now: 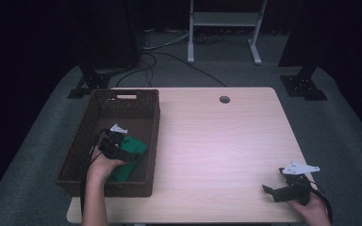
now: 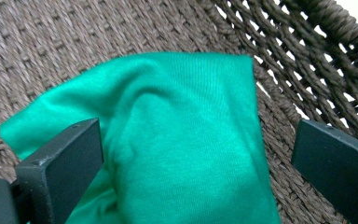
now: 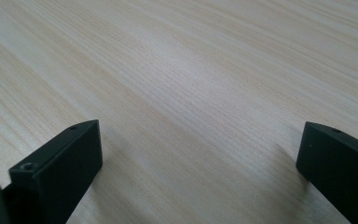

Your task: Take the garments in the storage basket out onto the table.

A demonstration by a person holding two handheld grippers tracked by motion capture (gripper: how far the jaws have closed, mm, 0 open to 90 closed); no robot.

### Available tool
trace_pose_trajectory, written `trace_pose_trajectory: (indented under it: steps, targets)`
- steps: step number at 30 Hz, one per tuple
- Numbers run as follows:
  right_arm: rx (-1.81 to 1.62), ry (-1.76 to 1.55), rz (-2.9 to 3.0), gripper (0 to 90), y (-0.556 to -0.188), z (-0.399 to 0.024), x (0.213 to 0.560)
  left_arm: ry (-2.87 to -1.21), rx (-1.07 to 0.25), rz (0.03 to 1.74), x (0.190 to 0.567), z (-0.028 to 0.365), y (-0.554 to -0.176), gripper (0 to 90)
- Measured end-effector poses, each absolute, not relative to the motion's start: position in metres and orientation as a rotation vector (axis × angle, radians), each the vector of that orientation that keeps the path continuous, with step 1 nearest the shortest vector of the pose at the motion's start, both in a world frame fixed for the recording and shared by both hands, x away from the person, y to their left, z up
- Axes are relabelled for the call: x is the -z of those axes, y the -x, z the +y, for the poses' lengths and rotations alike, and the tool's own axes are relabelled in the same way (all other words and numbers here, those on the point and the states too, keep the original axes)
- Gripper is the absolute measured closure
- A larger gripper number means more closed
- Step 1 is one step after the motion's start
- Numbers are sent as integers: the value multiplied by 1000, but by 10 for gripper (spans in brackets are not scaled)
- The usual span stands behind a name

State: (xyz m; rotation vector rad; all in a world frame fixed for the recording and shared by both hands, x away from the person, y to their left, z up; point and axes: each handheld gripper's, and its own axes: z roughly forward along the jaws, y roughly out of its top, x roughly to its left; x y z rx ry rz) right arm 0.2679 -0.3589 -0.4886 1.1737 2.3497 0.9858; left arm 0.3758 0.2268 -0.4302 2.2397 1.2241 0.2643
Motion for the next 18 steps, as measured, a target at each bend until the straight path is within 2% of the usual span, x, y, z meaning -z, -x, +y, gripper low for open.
trace_pose_trajectory:
  steps: [9, 18]
  targets:
    - [-985, -1174, 2349, 0, -268, -359, 489, -2276, -223, 1272, 438, 225, -378, 13]
    - [-985, -1173, 2350, 0, -268, -359, 489, -2339, -242, 1322, 444, 220, -379, 12]
